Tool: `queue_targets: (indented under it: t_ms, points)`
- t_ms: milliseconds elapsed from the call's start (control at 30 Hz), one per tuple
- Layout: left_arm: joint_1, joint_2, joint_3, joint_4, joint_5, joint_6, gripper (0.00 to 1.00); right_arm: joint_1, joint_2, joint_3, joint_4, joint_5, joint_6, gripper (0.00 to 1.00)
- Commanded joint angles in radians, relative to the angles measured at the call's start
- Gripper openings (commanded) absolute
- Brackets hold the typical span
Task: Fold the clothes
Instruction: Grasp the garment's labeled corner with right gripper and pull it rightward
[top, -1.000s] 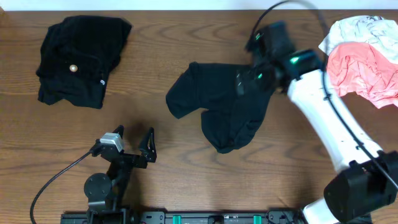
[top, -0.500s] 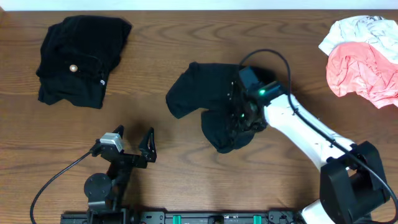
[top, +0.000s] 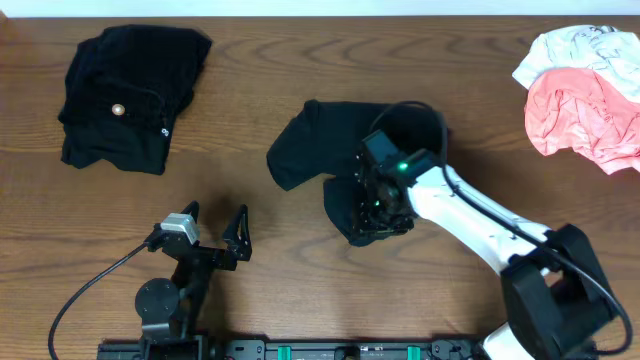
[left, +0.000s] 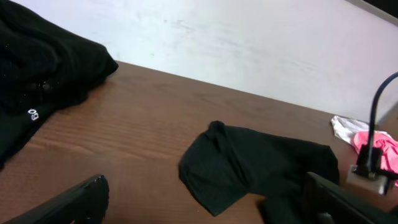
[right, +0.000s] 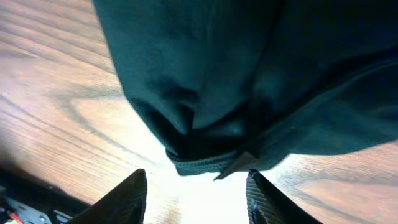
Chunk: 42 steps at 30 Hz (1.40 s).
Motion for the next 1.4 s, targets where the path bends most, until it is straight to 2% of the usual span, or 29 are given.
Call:
queue_targets:
  t_ms: [0,133,233,267,433,867,1067,1367]
  points:
    - [-0.005,-0.006,-0.03,-0.011,0.01,0.006,0.98,0.014,0.065,-0.008,0.002,-0.013,0.035,0.51]
    - [-0.005,-0.006,-0.03,-0.011,0.01,0.006,0.98,0.009,0.12,-0.008,0.0,-0.027,0.035,0.52]
    - [-0.005,-0.006,-0.03,-0.011,0.01,0.006,0.98,-0.005,0.127,-0.008,-0.001,-0.039,0.035,0.47]
    - [-0.005,-0.006,-0.03,-0.011,0.01,0.006,0.98,-0.01,0.127,-0.008,-0.002,-0.039,0.035,0.42]
    - [-0.005,-0.006,-0.03,-0.011,0.01,0.006,0.98,-0.033,0.127,-0.003,-0.026,-0.003,0.035,0.02]
    - [-0.005,-0.006,-0.03,-0.011,0.01,0.006,0.98,-0.113,0.052,0.18,-0.213,0.272,0.023,0.01]
    - [-0.005,-0.006,-0.03,-0.011,0.01,0.006,0.98,-0.159,-0.006,0.213,-0.325,0.504,0.059,0.01]
    - [-0.005,-0.006,-0.03,-0.011,0.01,0.006,0.98,-0.336,-0.112,0.221,-0.356,0.541,0.061,0.01]
